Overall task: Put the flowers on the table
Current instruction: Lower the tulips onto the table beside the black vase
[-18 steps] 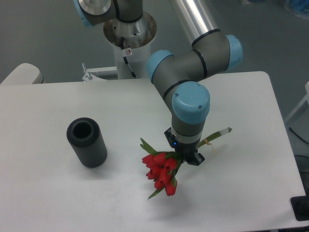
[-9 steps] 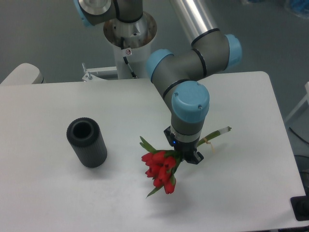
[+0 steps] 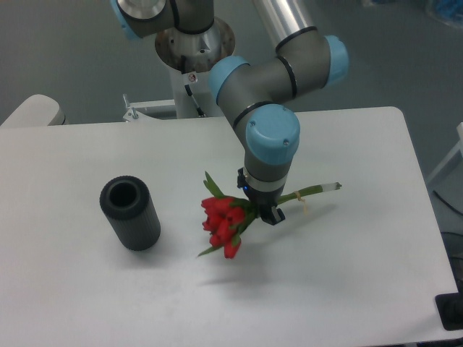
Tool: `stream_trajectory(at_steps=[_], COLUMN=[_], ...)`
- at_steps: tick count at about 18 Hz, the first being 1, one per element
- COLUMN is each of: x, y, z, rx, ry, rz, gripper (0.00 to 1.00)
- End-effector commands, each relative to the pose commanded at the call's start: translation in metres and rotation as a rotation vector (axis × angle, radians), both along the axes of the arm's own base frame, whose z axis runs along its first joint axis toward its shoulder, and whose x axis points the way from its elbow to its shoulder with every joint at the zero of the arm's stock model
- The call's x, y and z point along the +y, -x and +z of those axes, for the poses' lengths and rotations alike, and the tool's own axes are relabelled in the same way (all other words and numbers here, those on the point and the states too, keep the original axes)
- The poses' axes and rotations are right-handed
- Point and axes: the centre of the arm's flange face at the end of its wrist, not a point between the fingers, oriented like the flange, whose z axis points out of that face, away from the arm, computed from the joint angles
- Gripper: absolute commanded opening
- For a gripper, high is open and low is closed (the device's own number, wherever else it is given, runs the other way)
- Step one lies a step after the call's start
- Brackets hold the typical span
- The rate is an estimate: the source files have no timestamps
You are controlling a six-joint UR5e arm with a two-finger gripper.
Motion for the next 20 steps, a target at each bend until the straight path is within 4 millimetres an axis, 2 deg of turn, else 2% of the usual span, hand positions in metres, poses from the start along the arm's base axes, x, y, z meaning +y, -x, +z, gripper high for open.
stream_trajectory(at_steps=[2,4,7,11,13,15,18,20], x=[-0.009,-0.021,-0.025,-0.033,-0.032,-0.03,-0.037,-0.04], y=[-0.008,-0.018,-0.028,-0.048,-0.055,-0.06,-0.07,-0.072], z=[-0.019,-0.023,-0.035,-0.045,-0.048,-0.05,-0.052,-0.054], rx=[-0.036,-0.042,-0.024,-0.043,-0.05,-0.054,-0.062,-0.066], ry=[0.022,0.024,0.01,0.024,0.027,0.031,0.037,0.042], rz=[-0.05,-0.069,-0.081,-0.096,-0.105,-0.115,-0.116,-0.115], gripper=[0.15,0.15,0.17,0.24,0.31,0.54,1.0,1.0])
